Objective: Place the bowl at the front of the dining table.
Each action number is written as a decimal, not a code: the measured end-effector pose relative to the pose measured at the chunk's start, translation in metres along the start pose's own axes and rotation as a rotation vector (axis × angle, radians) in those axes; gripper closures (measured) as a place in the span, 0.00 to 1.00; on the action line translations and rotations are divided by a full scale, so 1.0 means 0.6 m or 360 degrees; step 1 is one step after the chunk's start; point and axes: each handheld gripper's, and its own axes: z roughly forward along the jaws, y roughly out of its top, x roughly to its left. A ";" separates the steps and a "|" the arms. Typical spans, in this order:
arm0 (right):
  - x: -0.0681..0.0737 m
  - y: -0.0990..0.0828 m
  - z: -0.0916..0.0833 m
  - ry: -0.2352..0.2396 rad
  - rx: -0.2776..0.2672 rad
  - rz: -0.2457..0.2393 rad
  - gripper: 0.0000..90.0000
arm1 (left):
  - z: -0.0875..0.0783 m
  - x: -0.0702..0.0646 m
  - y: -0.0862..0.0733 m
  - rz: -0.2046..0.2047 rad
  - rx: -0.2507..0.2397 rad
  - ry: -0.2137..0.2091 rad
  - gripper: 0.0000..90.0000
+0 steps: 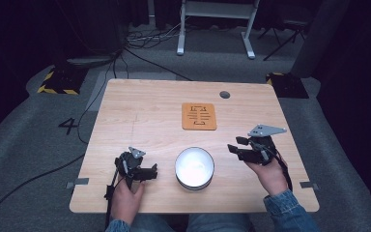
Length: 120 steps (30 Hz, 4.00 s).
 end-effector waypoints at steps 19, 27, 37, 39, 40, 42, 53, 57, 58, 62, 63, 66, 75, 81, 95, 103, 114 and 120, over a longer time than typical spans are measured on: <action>0.081 0.082 0.033 0.0250 0.0026 -0.0116 0.57 | 0.001 0.000 0.001 0.0002 0.0011 -0.0020 0.00; 0.099 0.085 0.067 0.0299 0.0171 -0.0168 0.60 | 0.001 0.000 0.002 0.0002 0.0012 -0.0023 0.01; 0.114 0.084 0.113 0.0315 0.0374 -0.0276 0.82 | 0.001 0.000 0.002 0.0002 0.0012 -0.0022 0.01; 0.109 0.084 0.115 0.0325 0.0377 -0.0251 0.85 | 0.001 0.000 0.002 0.0002 0.0012 -0.0023 0.00; 0.107 0.084 0.116 0.0325 0.0379 -0.0264 0.85 | 0.001 0.000 0.002 0.0002 0.0012 -0.0023 0.01; 0.108 0.084 0.114 0.0317 0.0391 -0.0260 0.86 | 0.001 0.000 0.002 0.0002 0.0012 -0.0023 0.00; 0.106 0.090 0.107 0.0288 0.0414 -0.0338 0.90 | 0.001 0.001 0.002 0.0003 0.0010 -0.0026 0.00; 0.104 0.098 0.098 0.0294 0.0395 -0.0321 0.90 | 0.001 0.001 0.002 0.0002 0.0010 -0.0027 0.00; 0.105 0.101 0.094 0.0288 0.0407 -0.0306 0.90 | 0.001 0.001 0.002 0.0002 0.0010 -0.0027 0.00; 0.105 0.109 0.086 0.0298 0.0392 -0.0297 0.90 | 0.001 0.000 0.002 0.0001 0.0013 -0.0025 0.00; 0.105 0.111 0.084 0.0295 0.0384 -0.0302 0.90 | 0.001 0.000 0.002 0.0001 0.0012 -0.0025 0.00; 0.103 0.116 0.081 0.0300 0.0365 -0.0309 0.90 | 0.001 0.000 0.002 0.0001 0.0013 -0.0025 0.01; 0.092 0.141 0.062 0.0281 0.0325 -0.0305 0.91 | 0.001 0.000 0.001 -0.0005 0.0006 -0.0012 0.01; 0.085 0.162 0.062 0.0295 0.0299 -0.0311 0.91 | 0.001 0.000 0.001 -0.0005 0.0004 -0.0010 0.01; 0.059 0.202 0.083 0.0224 0.0294 -0.0298 0.91 | 0.002 0.000 0.002 -0.0010 0.0007 -0.0009 0.00; 0.044 0.229 0.098 0.0186 0.0274 -0.0267 0.91 | 0.002 0.000 0.002 -0.0002 0.0002 -0.0021 0.00; 0.013 0.259 0.121 0.0117 0.0250 -0.0204 0.91 | 0.002 0.000 0.002 0.0000 0.0003 -0.0021 0.00; -0.009 0.277 0.135 0.0064 0.0249 -0.0170 0.91 | 0.002 0.001 0.002 0.0001 0.0005 -0.0024 0.00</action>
